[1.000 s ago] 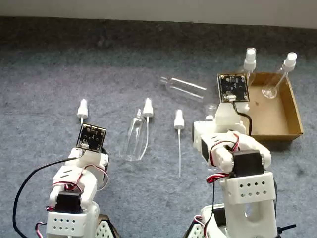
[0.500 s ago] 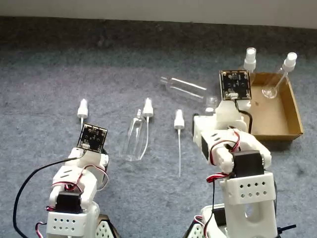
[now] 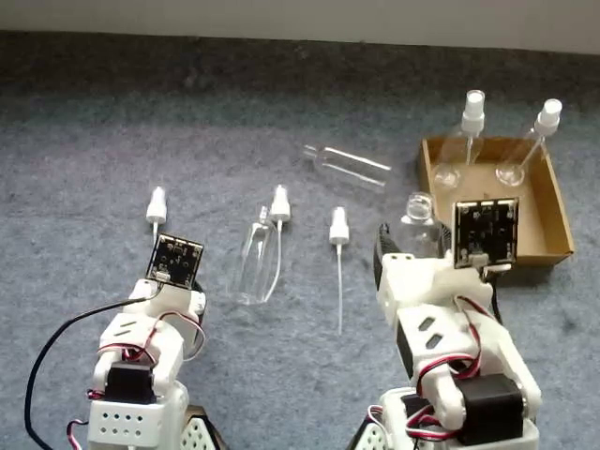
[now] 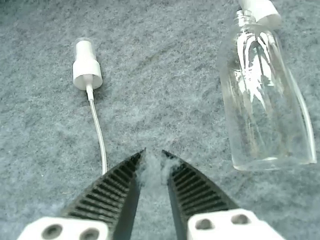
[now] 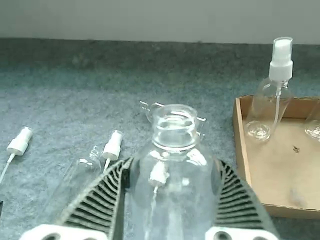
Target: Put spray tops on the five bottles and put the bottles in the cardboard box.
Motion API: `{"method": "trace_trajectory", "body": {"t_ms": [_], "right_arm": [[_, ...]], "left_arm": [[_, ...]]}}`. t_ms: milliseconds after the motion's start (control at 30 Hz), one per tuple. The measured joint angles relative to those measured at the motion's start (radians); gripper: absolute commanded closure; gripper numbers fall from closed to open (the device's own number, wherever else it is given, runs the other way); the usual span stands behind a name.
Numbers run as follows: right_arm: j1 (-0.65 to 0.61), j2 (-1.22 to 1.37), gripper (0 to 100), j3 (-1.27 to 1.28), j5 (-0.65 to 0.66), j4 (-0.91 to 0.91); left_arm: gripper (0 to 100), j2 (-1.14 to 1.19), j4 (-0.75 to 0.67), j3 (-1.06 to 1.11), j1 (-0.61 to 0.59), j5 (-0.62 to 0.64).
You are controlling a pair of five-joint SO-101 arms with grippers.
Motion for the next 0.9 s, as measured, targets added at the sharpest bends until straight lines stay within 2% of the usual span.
{"method": "trace_trajectory", "body": {"t_ms": [200, 533, 733, 900], "right_arm": [[0.002, -0.060, 87.1, 0.178, 0.000, -0.133], [0.000, -0.123, 87.1, 0.351, 0.000, -0.325], [0.000, -0.235, 87.1, 0.450, 0.000, -0.382], [0.000, -0.348, 87.1, 0.535, 0.000, -0.390]], "left_arm": [[100, 0.000, 0.014, 0.000, 0.000, 0.000], [100, 0.000, 0.227, -0.089, 0.000, 0.000], [100, -0.002, 0.290, -0.196, -0.002, -0.003], [100, -0.006, 0.342, -0.336, 0.000, -0.129]]}}
